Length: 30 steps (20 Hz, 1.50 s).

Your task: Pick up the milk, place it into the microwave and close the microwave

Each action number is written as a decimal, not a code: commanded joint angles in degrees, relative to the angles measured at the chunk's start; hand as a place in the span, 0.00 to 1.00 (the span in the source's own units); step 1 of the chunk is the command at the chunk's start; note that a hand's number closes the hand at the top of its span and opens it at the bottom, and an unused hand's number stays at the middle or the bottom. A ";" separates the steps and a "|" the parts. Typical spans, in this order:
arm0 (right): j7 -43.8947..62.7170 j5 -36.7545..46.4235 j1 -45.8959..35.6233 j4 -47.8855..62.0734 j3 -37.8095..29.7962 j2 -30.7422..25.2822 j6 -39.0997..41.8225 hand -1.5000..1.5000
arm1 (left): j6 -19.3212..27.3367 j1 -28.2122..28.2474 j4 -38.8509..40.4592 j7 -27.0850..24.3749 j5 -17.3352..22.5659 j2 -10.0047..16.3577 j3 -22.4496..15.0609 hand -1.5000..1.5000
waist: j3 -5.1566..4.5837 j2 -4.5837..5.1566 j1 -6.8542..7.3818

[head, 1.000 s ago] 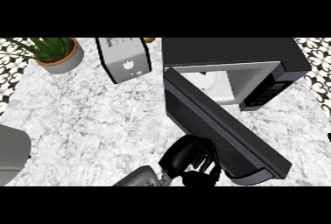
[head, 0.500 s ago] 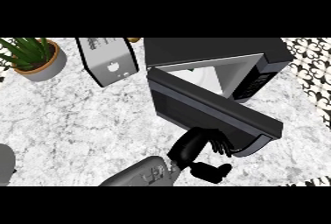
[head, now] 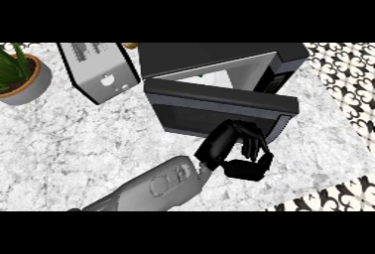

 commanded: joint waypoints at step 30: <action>8.53 -11.67 -7.33 -2.44 -3.42 -11.33 3.81 0.00 | 5.78 -20.28 15.76 -4.59 14.18 -0.06 6.24 1.00 | 0.46 3.15 -11.45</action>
